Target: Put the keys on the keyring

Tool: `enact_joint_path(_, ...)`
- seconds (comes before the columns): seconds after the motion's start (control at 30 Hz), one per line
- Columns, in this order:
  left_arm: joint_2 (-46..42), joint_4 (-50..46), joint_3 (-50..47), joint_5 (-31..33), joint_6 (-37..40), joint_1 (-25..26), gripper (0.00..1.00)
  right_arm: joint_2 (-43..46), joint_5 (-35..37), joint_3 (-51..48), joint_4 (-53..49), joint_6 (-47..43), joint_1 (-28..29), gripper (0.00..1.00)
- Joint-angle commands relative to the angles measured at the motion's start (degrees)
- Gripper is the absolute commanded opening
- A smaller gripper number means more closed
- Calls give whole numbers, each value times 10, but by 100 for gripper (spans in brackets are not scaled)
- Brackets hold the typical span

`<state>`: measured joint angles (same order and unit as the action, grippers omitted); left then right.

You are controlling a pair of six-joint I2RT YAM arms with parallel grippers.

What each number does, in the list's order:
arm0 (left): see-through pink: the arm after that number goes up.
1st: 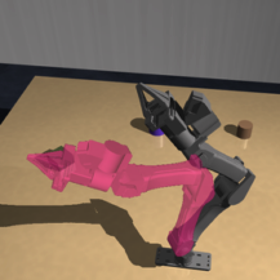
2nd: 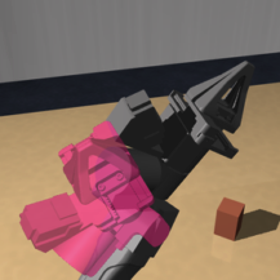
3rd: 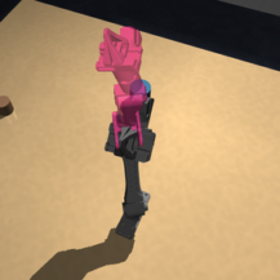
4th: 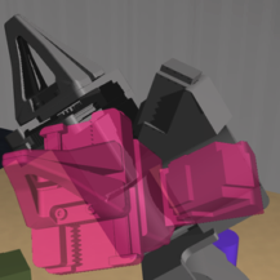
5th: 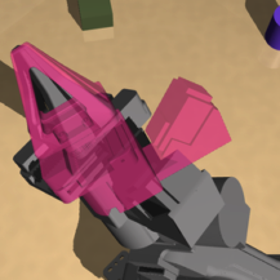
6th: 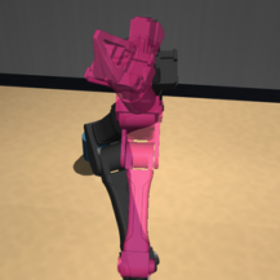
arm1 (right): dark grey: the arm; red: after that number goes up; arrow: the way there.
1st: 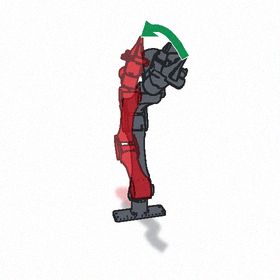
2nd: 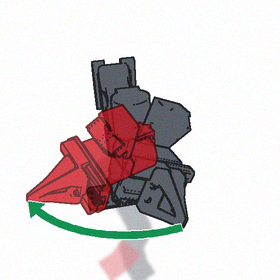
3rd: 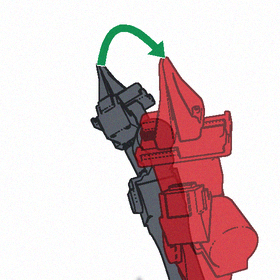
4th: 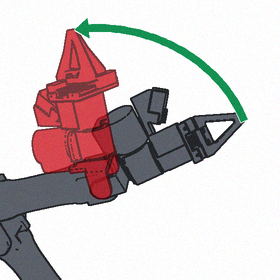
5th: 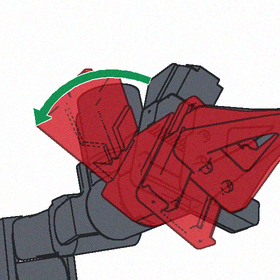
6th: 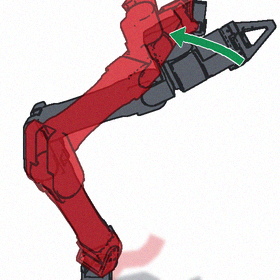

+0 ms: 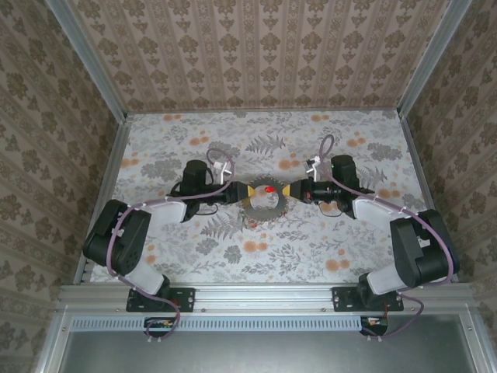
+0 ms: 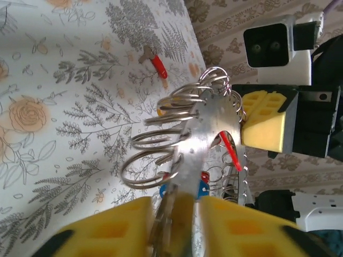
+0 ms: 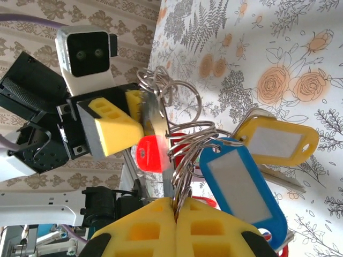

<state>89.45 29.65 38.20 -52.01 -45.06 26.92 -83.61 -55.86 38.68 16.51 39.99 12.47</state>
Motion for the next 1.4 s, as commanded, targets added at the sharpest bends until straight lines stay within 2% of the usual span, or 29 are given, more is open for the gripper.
enact_joint_path(0.0,-43,24,27,-27,-9,-4,18,17,-15,32,6,-16,-3,0)
enact_joint_path(0.13,-70,3,45,-34,-5,-21,2,30,-3,46,-14,-34,-3,3)
enact_joint_path(0.17,-76,-6,51,-36,-1,-23,0,35,8,51,-27,-41,-3,8)
enact_joint_path(0.27,-92,-18,66,-48,3,-26,0,69,32,57,-48,-63,-3,12)
enact_joint_path(0.37,-103,-33,89,-75,7,-31,0,109,85,67,-103,-100,-5,32)
enact_joint_path(0.47,-119,-57,114,-102,20,-38,0,174,178,61,-161,-151,-14,40)
enact_joint_path(0.53,-132,-140,145,-115,72,-43,0,224,262,47,-181,-174,-16,43)
enact_joint_path(0.57,-136,-228,174,-123,122,-48,0,251,300,37,-181,-187,-17,44)
enact_joint_path(0.63,-136,-406,240,-130,256,-51,0,296,318,5,-150,-221,-17,48)
enact_joint_path(0.67,-129,-536,288,-112,334,-53,0,319,318,-19,-122,-235,-17,57)
enact_joint_path(0.7,-119,-630,326,-75,388,-54,0,336,313,-43,-88,-245,-16,61)
enact_joint_path(0.77,-99,-733,385,-26,445,-61,0,354,287,-74,-45,-279,-16,61)
enact_joint_path(0.8,-92,-752,402,-29,455,-65,0,358,271,-79,-39,-288,-16,61)
enact_joint_path(0.87,-84,-767,428,-41,464,-67,0,359,220,-85,-21,-310,-15,59)
enact_joint_path(0.93,-83,-750,437,-57,450,-67,0,359,211,-88,-13,-337,2,53)
enact_joint_path(1.03,-82,-717,445,-82,421,-68,0,360,248,-92,-18,-407,56,47)
enact_joint_path(1.2,-77,-695,454,-106,412,-70,0,361,356,-135,47,-527,148,30)
enact_joint_path(1.37,-76,-672,452,-127,418,-72,0,358,428,-152,75,-607,216,22)
